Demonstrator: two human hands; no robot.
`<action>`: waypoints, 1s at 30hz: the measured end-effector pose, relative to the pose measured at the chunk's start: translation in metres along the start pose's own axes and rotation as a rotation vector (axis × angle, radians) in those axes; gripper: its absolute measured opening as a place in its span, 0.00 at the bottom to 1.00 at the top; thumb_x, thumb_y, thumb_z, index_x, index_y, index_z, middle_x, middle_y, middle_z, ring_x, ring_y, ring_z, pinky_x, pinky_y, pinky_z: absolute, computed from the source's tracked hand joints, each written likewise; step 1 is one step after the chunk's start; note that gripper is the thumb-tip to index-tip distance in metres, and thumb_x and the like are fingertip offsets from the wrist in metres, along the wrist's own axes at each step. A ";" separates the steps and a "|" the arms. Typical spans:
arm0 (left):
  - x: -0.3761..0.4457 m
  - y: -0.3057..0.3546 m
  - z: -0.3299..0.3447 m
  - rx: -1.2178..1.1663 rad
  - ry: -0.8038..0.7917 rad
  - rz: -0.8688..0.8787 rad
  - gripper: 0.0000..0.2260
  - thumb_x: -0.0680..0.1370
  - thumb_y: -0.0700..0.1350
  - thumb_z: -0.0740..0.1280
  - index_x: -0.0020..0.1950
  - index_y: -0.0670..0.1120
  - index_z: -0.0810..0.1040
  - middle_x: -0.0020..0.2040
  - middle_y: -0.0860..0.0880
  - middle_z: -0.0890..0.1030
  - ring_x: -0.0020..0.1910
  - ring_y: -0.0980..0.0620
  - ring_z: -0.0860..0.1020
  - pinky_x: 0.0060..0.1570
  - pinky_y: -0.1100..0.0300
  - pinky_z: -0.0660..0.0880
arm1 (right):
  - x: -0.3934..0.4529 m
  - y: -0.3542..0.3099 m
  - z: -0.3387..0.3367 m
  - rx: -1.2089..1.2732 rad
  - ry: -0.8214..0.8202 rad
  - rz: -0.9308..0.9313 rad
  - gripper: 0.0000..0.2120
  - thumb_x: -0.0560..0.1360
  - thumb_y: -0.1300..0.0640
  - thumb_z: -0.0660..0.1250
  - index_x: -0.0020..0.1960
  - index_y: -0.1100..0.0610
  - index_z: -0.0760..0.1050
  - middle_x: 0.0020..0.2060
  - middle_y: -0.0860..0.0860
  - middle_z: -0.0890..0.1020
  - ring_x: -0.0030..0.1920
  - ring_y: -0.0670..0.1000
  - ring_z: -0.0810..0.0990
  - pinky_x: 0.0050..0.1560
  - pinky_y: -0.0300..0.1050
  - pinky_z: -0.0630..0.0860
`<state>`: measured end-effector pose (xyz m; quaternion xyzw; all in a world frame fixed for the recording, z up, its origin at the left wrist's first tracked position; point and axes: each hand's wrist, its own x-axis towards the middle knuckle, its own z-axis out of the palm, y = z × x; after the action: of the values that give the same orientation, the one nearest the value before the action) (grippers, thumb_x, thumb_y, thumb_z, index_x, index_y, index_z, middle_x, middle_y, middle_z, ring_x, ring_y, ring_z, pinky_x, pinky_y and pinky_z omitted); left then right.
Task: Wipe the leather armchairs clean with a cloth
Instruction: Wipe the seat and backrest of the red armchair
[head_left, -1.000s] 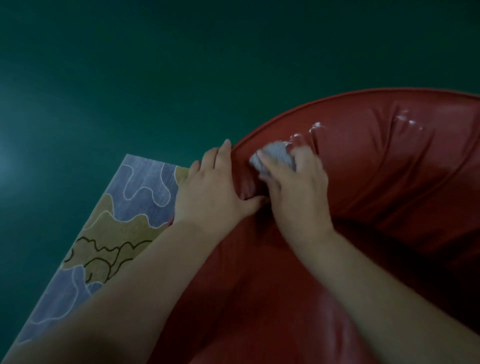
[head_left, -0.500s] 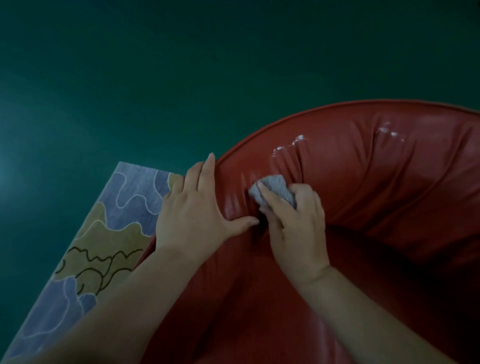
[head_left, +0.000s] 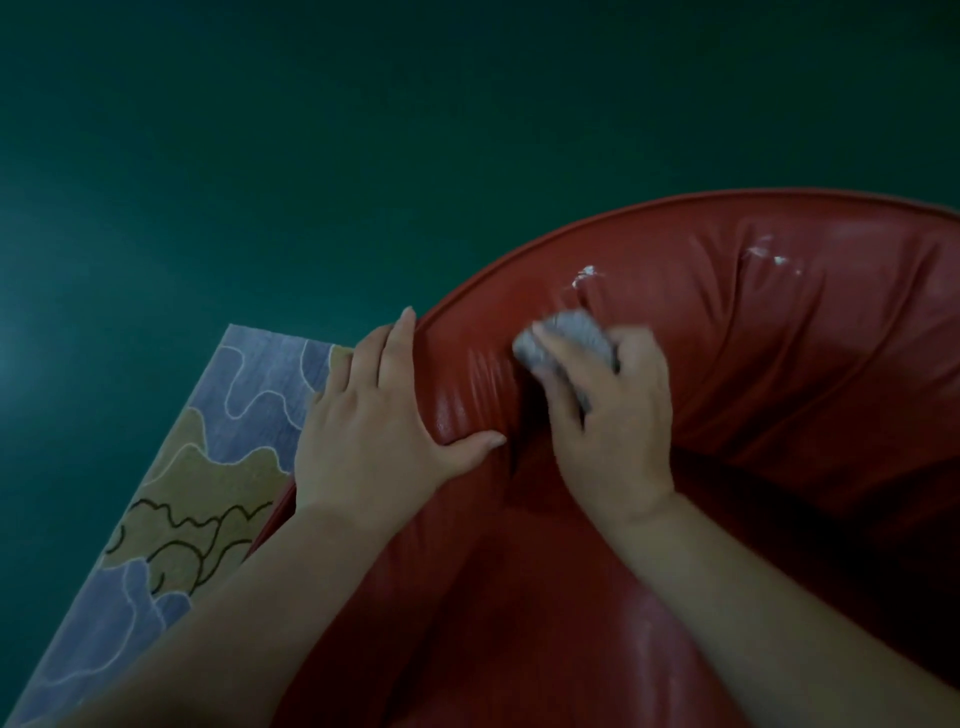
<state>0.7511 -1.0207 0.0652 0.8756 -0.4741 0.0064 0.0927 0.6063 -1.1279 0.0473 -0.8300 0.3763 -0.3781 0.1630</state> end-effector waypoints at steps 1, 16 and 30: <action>0.000 0.000 0.000 0.006 0.000 -0.002 0.54 0.59 0.79 0.57 0.76 0.48 0.53 0.71 0.47 0.67 0.69 0.45 0.67 0.63 0.47 0.68 | 0.018 0.000 0.003 -0.011 0.046 -0.003 0.15 0.75 0.54 0.66 0.61 0.52 0.79 0.43 0.57 0.73 0.43 0.54 0.71 0.46 0.47 0.71; 0.020 0.021 -0.011 0.107 -0.031 0.146 0.50 0.59 0.78 0.58 0.76 0.56 0.55 0.76 0.52 0.58 0.63 0.43 0.70 0.57 0.45 0.69 | 0.057 0.013 0.004 -0.140 0.045 0.051 0.17 0.75 0.49 0.66 0.62 0.51 0.78 0.46 0.59 0.74 0.47 0.58 0.73 0.49 0.54 0.72; 0.031 0.038 0.003 0.087 0.048 0.131 0.47 0.60 0.77 0.57 0.75 0.59 0.56 0.75 0.53 0.61 0.60 0.42 0.70 0.57 0.45 0.68 | 0.055 0.019 -0.011 -0.162 -0.045 0.076 0.15 0.74 0.53 0.69 0.60 0.51 0.80 0.46 0.59 0.74 0.46 0.60 0.73 0.46 0.56 0.73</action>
<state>0.7367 -1.0669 0.0713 0.8456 -0.5271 0.0539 0.0653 0.6118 -1.1814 0.0716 -0.8338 0.4333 -0.3211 0.1180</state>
